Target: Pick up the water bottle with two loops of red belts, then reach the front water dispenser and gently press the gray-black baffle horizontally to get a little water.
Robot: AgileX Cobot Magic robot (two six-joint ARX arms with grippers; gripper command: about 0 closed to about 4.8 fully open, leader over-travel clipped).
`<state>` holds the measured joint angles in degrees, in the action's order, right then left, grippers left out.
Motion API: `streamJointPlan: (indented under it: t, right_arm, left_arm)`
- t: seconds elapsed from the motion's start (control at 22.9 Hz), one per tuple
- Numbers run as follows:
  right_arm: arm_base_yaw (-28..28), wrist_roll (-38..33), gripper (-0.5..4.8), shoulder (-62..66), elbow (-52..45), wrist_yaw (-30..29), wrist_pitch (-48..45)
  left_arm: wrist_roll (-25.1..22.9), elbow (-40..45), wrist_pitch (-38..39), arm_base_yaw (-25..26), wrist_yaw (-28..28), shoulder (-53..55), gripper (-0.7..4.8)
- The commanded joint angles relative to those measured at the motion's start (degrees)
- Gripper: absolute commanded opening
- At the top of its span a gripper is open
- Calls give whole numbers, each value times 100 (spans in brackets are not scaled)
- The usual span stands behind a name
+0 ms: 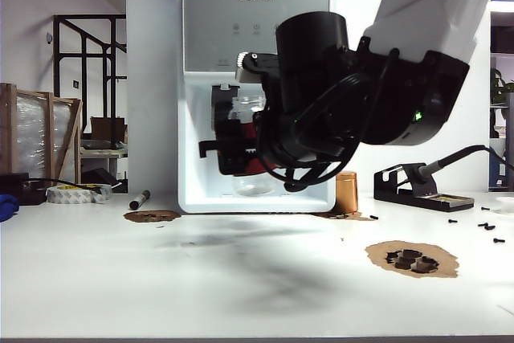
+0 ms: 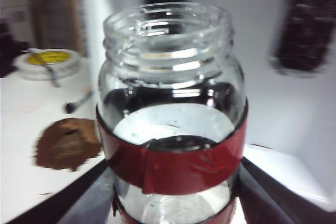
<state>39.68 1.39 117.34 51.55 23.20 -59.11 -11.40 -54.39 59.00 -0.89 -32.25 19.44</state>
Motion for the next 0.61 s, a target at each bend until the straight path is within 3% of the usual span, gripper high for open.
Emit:
streamJointPlan:
  t: [0.04, 0.31, 0.52, 0.61]
  right_arm:
    - [-15, 197, -5, -61, 20, 984, -146]
    - [-17, 192, -5, -61, 20, 1126, -291]
    - [-284, 103, -5, -59, 22, 933, -356]
    - [-439, 98, -5, -59, 22, 713, -363]
  left_arm:
    - [151, -39, -72, -7, -35, 24, -4]
    - [295, -210, -146, -7, -186, 39, -4]
    - [291, -1019, 638, -7, -463, 601, -4]
    - [293, -1217, 597, -7, -411, 778, -4]
